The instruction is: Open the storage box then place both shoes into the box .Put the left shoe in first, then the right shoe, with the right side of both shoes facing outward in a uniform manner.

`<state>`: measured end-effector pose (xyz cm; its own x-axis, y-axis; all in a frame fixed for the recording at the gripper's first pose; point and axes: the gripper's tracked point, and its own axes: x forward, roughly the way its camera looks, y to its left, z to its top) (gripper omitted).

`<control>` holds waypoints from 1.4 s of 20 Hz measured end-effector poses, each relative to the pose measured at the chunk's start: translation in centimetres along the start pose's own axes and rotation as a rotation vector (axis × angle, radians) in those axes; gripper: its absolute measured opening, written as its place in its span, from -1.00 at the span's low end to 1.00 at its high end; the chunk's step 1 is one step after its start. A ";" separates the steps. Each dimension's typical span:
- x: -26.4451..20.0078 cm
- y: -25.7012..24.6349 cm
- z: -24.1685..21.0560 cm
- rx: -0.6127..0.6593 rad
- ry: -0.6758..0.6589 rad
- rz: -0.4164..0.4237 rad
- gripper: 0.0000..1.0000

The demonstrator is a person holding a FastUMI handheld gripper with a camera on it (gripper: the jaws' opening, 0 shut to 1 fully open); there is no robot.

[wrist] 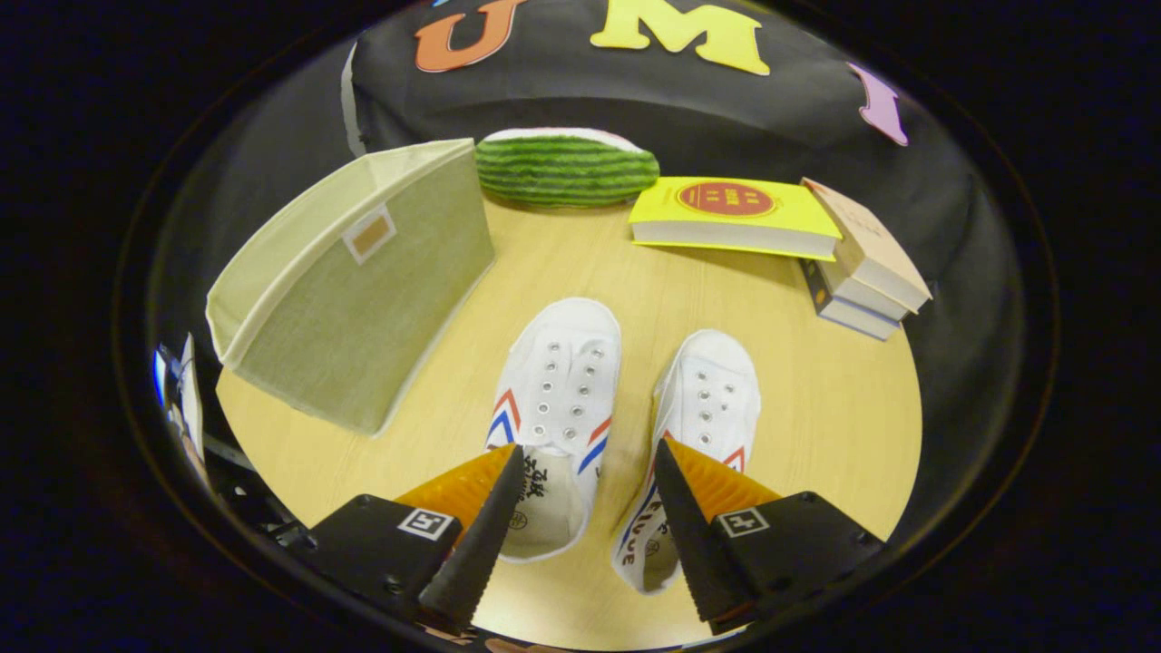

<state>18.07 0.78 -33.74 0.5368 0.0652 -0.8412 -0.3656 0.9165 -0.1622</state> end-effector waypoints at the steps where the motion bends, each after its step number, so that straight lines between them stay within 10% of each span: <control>1: 0.5 0.1 -0.5 -0.020 0.028 0.009 0.70; 9: 2.9 0.6 -0.5 0.174 0.088 0.087 -0.89; 28: -14.9 11.3 13.6 0.349 -0.226 0.179 -0.90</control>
<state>16.29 15.53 -16.05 0.6549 0.2837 -0.7005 -0.2103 0.9587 0.1917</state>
